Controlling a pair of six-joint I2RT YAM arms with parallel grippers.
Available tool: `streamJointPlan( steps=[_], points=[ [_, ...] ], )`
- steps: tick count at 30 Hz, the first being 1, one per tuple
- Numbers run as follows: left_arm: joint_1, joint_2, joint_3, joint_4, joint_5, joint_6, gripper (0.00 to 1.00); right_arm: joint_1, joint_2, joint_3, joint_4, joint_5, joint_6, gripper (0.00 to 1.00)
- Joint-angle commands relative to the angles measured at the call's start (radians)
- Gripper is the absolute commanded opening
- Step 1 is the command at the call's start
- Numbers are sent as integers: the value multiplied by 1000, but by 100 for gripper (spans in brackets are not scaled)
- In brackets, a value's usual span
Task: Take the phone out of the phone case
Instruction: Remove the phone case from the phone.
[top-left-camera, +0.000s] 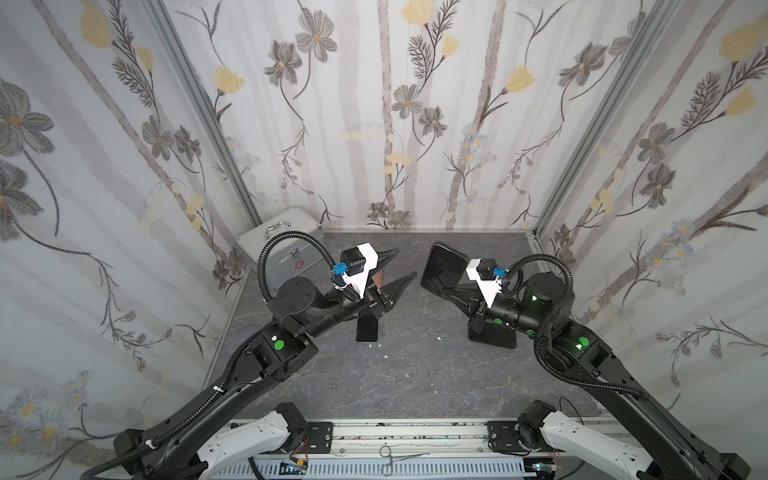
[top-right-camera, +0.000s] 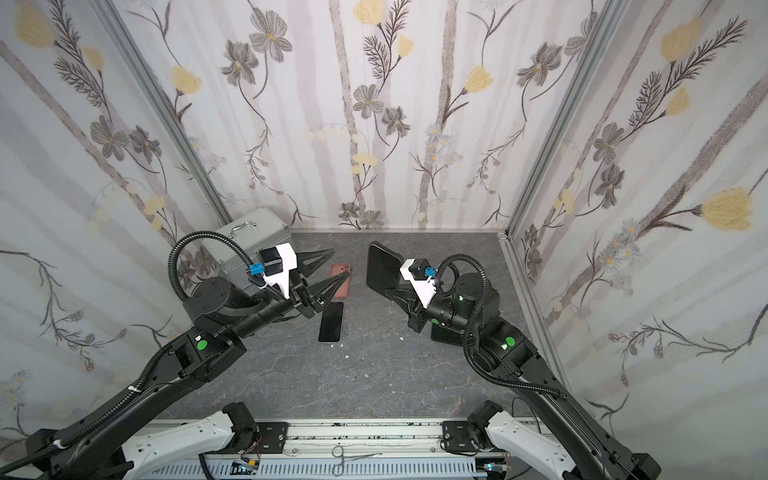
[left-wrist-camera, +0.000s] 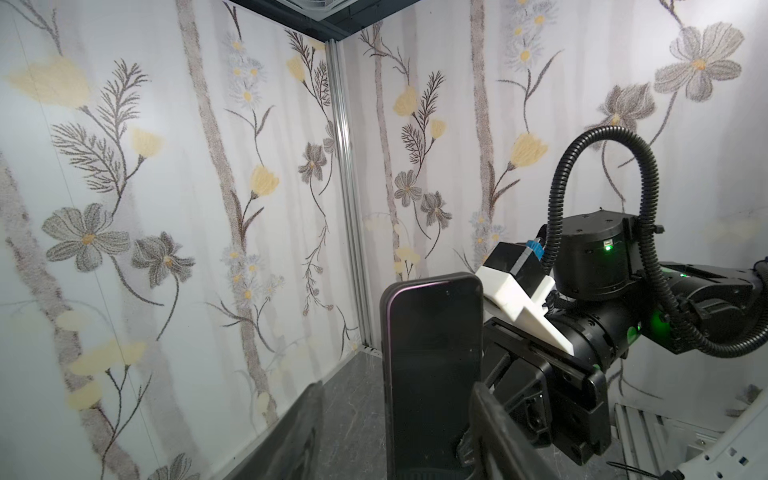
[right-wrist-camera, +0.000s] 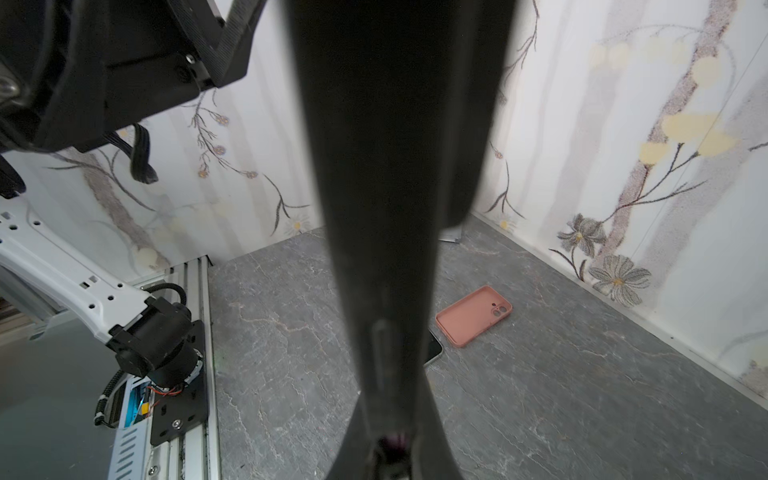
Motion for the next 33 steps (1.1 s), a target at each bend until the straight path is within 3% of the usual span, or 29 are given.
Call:
streamJointPlan(
  steps=[1, 10, 22, 33],
  points=[
    [-46, 23, 18, -1, -106, 131, 55, 5, -1, 12, -5, 25, -63, 0],
    [-122, 76, 42, 0, -169, 206, 48, 24, -6, 10, -22, 8, -87, 0],
    [-131, 87, 41, -1, -158, 214, 40, 42, 9, 30, -34, -23, -94, 0],
    [-132, 83, 37, -2, -172, 221, 40, 58, 20, 37, -37, -32, -96, 0]
  ],
)
